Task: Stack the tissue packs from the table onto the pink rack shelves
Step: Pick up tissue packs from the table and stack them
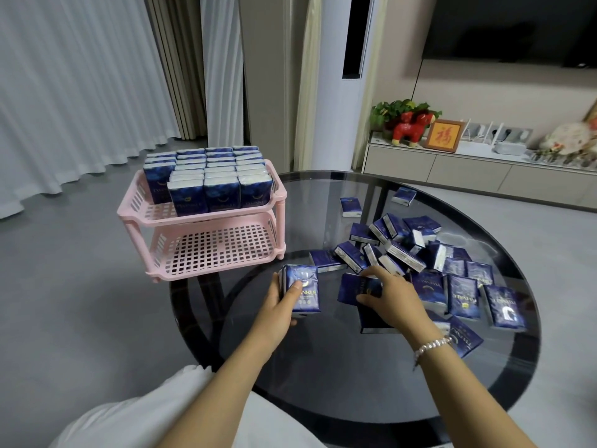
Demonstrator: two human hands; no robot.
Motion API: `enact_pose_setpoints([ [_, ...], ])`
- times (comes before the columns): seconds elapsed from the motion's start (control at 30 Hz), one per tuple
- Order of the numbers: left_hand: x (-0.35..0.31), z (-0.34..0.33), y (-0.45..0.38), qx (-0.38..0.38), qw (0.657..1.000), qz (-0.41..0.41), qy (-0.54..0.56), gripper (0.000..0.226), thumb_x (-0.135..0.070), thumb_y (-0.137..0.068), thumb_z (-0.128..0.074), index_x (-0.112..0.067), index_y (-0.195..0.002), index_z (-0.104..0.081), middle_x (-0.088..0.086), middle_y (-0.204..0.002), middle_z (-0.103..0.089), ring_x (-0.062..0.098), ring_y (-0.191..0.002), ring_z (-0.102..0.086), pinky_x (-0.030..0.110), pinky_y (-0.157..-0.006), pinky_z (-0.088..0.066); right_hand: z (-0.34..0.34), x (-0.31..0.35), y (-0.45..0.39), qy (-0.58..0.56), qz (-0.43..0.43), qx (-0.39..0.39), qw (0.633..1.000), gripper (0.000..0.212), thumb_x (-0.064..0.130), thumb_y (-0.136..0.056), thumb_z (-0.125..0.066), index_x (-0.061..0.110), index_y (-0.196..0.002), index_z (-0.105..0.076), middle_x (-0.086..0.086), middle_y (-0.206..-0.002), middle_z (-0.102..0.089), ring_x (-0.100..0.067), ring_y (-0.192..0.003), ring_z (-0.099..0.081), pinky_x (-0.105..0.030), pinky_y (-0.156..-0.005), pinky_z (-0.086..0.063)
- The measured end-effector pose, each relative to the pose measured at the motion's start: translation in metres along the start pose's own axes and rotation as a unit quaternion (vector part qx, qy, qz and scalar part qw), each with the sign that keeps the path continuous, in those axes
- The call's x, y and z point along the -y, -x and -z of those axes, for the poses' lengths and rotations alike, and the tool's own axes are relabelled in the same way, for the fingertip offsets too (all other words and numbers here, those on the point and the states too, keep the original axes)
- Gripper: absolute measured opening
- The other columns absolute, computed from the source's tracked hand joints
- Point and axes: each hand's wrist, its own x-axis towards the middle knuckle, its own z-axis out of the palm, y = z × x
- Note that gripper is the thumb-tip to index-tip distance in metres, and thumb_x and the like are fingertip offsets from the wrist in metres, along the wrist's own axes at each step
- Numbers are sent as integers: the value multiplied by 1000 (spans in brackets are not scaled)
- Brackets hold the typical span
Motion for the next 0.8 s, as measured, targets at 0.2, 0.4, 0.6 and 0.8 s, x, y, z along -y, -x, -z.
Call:
enact_pose_setpoints([
  [0.2,1,8,-2,-12,1000,19,14,59,-41,-97,-46,-31,-149,-22,-4,-140,-49,15,-115,-55,23,-68,-46,7,17,12,-312,72,-1,947,30,18,-88,-62,25,-116,-53,-2,-94,-66,-17,-91,-63,-31,-80,-51],
  [0.4,2,8,-1,37,999,26,-12,66,-49,-95,-44,-41,-150,-9,-9,-148,-39,15,-122,-51,27,-81,-50,5,46,13,-355,180,43,916,19,12,-89,-60,27,-99,-66,3,-100,-68,-15,-98,-64,-30,-87,-53],
  [0.6,5,8,-1,93,995,21,12,84,-78,-75,-44,-46,-148,-15,-5,-144,-46,16,-114,-60,28,-70,-50,-14,64,6,-269,233,-33,934,17,21,-83,-68,26,-99,-71,17,-87,-58,-8,-92,-57,-21,-82,-44],
  [0.8,4,15,-5,84,995,-8,58,74,-55,-74,-64,-40,-141,-37,-13,-130,-59,7,-113,-61,31,-84,-54,-20,65,-2,-365,172,53,914,38,31,-81,-68,26,-117,-62,-1,-110,-66,-14,-103,-62,-26,-92,-48],
])
